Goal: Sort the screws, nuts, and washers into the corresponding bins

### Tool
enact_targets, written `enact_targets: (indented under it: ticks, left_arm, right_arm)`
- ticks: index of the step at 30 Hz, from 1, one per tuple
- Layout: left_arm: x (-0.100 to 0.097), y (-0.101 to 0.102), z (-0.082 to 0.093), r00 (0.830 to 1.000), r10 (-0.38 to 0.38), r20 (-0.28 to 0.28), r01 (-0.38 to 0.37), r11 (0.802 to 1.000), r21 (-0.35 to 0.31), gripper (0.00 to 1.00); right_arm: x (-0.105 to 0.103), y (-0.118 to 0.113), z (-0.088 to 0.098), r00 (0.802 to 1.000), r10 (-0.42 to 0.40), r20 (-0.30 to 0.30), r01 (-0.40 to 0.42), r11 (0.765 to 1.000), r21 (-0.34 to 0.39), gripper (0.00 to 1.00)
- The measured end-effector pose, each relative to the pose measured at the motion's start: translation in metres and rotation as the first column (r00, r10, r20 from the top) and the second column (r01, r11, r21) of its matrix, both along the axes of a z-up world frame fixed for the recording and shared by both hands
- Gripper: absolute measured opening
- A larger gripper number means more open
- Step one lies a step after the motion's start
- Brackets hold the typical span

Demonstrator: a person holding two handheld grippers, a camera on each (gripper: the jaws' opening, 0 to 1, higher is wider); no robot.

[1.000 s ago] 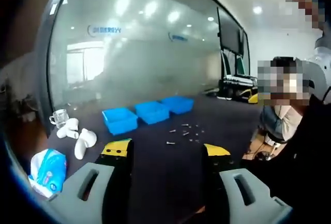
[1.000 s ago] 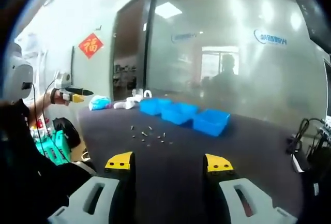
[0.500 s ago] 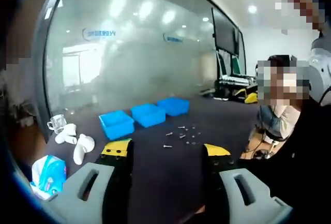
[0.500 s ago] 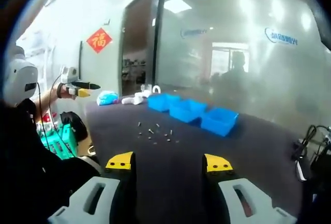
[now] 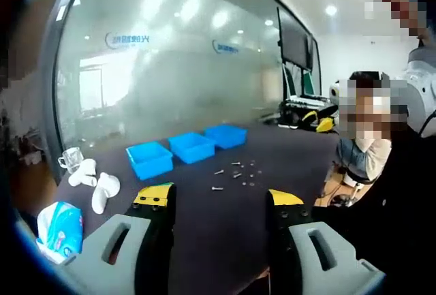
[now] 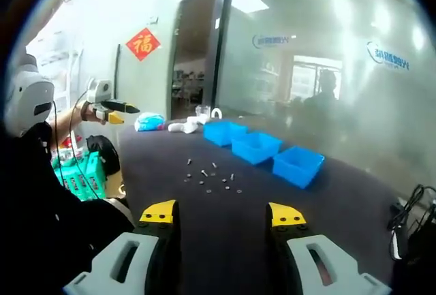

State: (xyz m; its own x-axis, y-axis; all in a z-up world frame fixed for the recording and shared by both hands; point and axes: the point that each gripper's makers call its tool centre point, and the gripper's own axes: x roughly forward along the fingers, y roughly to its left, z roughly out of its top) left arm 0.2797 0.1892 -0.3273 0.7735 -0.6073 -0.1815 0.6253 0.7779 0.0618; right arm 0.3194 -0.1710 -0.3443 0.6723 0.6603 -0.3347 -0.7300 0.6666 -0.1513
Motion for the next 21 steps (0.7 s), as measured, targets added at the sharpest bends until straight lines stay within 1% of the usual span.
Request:
enact_targets:
  ticks: [3, 6, 10, 12, 16, 18, 21]
  left_arm:
    - [0.001, -0.001, 0.000, 1.000, -0.003, -0.003, 0.003, 1.000, -0.007, 0.51]
    - [0.001, -0.003, -0.003, 1.000, -0.011, -0.008, 0.011, 1.000, 0.005, 0.51]
    - [0.001, -0.004, -0.004, 1.000, -0.013, -0.012, 0.013, 1.000, 0.005, 0.51]
    - [0.001, -0.004, -0.004, 1.000, -0.013, -0.012, 0.013, 1.000, 0.005, 0.51]
    - [-0.001, -0.003, -0.008, 1.000, -0.012, -0.022, 0.012, 1.000, 0.012, 0.51]
    - [-0.001, -0.001, -0.010, 0.999, 0.000, -0.037, 0.001, 1.000, 0.014, 0.51]
    - [-0.001, -0.001, -0.012, 0.999, 0.003, -0.046, -0.003, 1.000, 0.002, 0.50]
  right_arm:
    - [0.007, 0.005, 0.003, 1.000, 0.012, 0.005, -0.012, 1.000, -0.016, 0.43]
    - [0.012, 0.016, 0.007, 0.999, 0.051, 0.004, -0.050, 0.998, -0.037, 0.43]
    - [0.017, 0.034, 0.006, 0.994, 0.112, -0.008, -0.113, 0.990, -0.088, 0.43]
    - [0.020, 0.042, 0.006, 0.989, 0.145, -0.003, -0.145, 0.983, -0.116, 0.43]
    - [0.025, 0.063, 0.005, 0.976, 0.216, -0.014, -0.216, 0.962, -0.166, 0.43]
    - [0.028, 0.071, 0.006, 0.971, 0.239, -0.024, -0.239, 0.955, -0.177, 0.43]
    - [0.031, 0.084, 0.002, 0.956, 0.287, -0.054, -0.292, 0.933, -0.208, 0.43]
